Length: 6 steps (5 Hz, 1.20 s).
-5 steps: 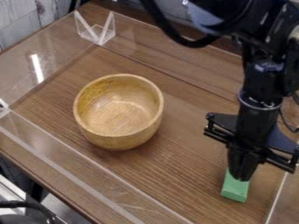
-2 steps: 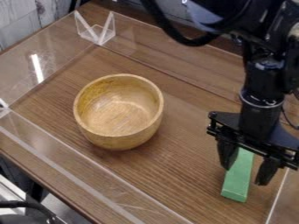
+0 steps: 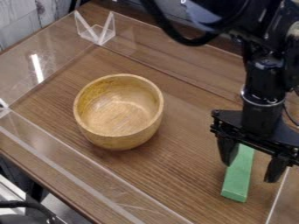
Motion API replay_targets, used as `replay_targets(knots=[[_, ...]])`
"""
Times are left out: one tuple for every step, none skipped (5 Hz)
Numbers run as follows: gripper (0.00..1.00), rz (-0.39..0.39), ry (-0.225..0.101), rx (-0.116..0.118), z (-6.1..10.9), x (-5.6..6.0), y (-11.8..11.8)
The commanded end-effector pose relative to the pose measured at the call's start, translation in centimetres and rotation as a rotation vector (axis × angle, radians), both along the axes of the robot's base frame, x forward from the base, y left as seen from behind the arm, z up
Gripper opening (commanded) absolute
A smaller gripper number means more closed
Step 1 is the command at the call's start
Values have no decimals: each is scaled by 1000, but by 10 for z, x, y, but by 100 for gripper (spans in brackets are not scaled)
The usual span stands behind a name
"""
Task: Put the green block in the brown bowl
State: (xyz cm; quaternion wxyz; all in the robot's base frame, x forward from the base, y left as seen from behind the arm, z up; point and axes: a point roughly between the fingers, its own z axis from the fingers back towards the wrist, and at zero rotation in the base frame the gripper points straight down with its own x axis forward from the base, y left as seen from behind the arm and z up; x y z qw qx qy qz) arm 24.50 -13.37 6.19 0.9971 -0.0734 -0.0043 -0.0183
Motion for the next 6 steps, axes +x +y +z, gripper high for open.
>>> replay_targets(knots=[[100, 10, -28, -14, -2, 4, 1], [100, 13, -27, -12, -13, 3, 2], [100, 20, -28, -8, -24, 3, 2], [0, 26, -28, -8, -27, 3, 2], [0, 21, -19, -7, -21, 0, 3], [0, 11, -6, -4, -9, -3, 5]])
